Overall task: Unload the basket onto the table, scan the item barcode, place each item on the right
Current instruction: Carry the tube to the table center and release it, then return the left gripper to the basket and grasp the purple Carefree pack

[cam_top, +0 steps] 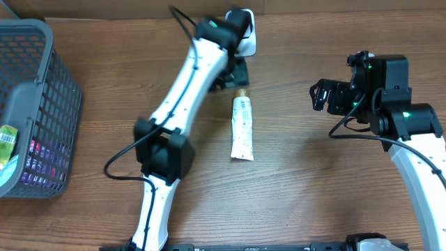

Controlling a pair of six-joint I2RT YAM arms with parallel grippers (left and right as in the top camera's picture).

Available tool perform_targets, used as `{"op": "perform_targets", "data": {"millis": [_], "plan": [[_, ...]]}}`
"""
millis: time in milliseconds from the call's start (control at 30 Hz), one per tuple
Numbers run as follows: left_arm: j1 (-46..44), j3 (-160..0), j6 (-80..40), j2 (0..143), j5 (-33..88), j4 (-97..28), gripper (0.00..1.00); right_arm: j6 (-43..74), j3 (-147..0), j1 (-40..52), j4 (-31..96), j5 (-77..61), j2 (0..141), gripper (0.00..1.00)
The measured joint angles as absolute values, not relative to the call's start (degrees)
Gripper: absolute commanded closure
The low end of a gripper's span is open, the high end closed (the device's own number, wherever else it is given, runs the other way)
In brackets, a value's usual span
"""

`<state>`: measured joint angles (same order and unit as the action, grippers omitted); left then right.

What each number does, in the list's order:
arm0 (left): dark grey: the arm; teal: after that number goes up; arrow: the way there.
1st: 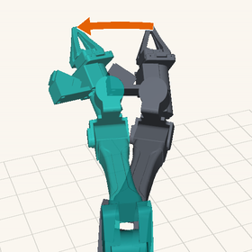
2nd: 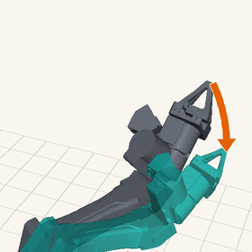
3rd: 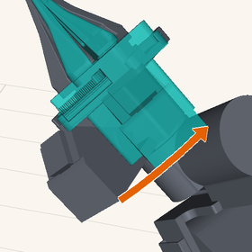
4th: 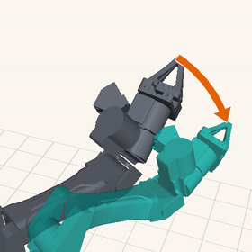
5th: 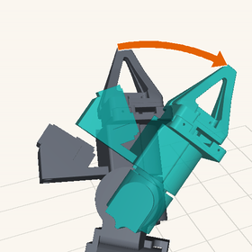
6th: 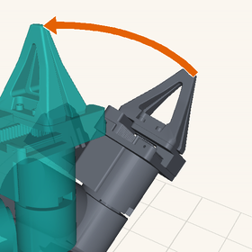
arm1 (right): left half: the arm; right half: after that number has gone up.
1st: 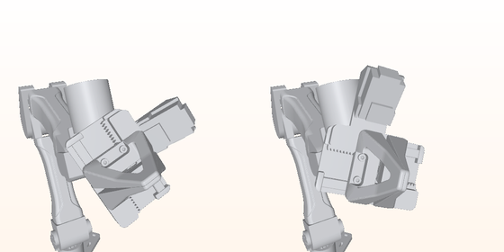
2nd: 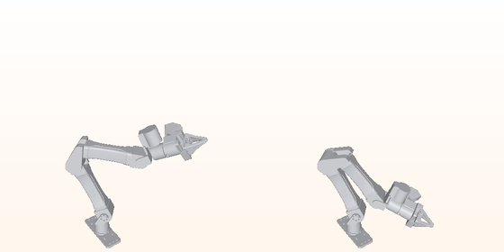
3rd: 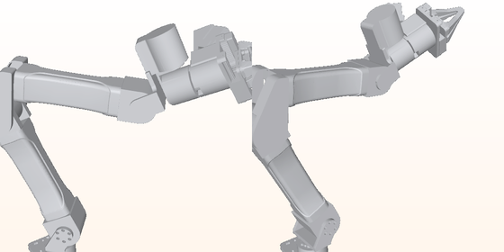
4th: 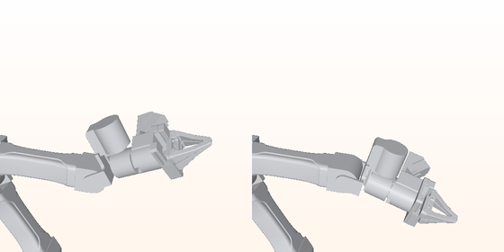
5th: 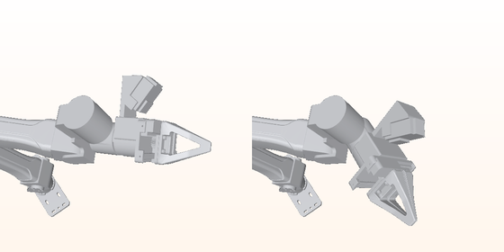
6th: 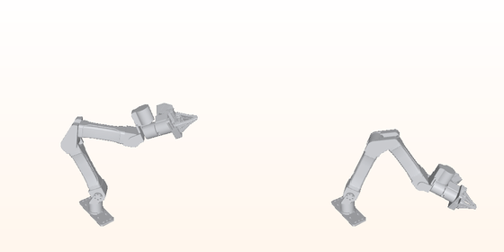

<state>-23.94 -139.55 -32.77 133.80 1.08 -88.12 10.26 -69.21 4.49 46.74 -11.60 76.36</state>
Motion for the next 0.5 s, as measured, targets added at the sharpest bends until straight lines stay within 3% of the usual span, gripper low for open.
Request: {"op": "perform_targets", "data": {"millis": [33, 100, 233, 500], "plan": [[-22.48, -144.49, -32.18, 133.78, 1.1, -90.67, 0.32, 10.28, -69.21, 4.47, 46.78, -11.6, 76.36, 0.0], [-18.96, -153.45, -31.09, 133.21, 1.17, -94.91, 0.04, 10.24, -69.21, 4.47, 46.72, -11.62, 76.36, 0.0], [-9.98, -161.38, -27.49, 128.11, 2.83, -96.12, 0.04, 10.28, -69.21, 4.47, 46.74, -11.6, 76.36, 0.0], [12.58, -161.21, -24.8, 114.56, 3.27, -96.4, 0.06, 10.26, -69.21, 4.49, 46.76, -11.6, 76.36, 0.0]]}}
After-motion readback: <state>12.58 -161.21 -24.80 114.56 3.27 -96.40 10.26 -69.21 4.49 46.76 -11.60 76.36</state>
